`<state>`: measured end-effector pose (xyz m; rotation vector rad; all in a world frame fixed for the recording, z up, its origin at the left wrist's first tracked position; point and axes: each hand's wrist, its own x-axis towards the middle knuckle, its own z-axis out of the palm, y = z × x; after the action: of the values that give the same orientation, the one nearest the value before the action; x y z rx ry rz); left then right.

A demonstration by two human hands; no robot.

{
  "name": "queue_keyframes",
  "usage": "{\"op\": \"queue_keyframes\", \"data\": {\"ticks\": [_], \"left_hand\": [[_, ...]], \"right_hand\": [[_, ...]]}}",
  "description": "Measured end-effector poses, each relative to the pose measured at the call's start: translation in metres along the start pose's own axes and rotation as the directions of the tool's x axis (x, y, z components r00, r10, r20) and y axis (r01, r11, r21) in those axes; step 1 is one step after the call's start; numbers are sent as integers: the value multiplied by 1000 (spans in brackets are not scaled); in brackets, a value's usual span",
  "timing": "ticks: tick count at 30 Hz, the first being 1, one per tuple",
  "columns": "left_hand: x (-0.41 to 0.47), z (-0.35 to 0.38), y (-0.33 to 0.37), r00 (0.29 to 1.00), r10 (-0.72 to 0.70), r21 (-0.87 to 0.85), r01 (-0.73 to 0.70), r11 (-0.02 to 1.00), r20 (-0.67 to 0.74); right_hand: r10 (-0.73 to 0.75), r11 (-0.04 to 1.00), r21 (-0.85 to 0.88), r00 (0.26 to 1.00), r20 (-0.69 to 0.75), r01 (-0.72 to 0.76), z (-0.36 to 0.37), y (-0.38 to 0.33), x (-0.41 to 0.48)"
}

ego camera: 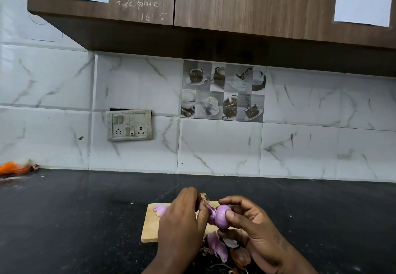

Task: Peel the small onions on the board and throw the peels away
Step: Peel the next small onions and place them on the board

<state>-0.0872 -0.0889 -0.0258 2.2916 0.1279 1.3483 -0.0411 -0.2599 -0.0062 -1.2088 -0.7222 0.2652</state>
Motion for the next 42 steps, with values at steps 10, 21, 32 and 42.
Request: {"op": "queue_keyframes", "data": {"ticks": [10,21,32,42], "left_hand": [[4,-9,-7,1000,1,-10,-1,1000,1],[-2,-6,-2,974,208,-265,-178,948,89],[3,-3,-3,944,301,-504,-198,841,132],[4,-2,-8,950,307,-469,-245,849,61]], "right_hand": [[20,993,112,1000,1,-20,-2,-1,-1],[15,994,106,998,-60,-8,-2,1,2],[-7,998,65,1000,-19,8,-5,4,2],[-29,995,93,999,-21,31,-5,7,2]]}}
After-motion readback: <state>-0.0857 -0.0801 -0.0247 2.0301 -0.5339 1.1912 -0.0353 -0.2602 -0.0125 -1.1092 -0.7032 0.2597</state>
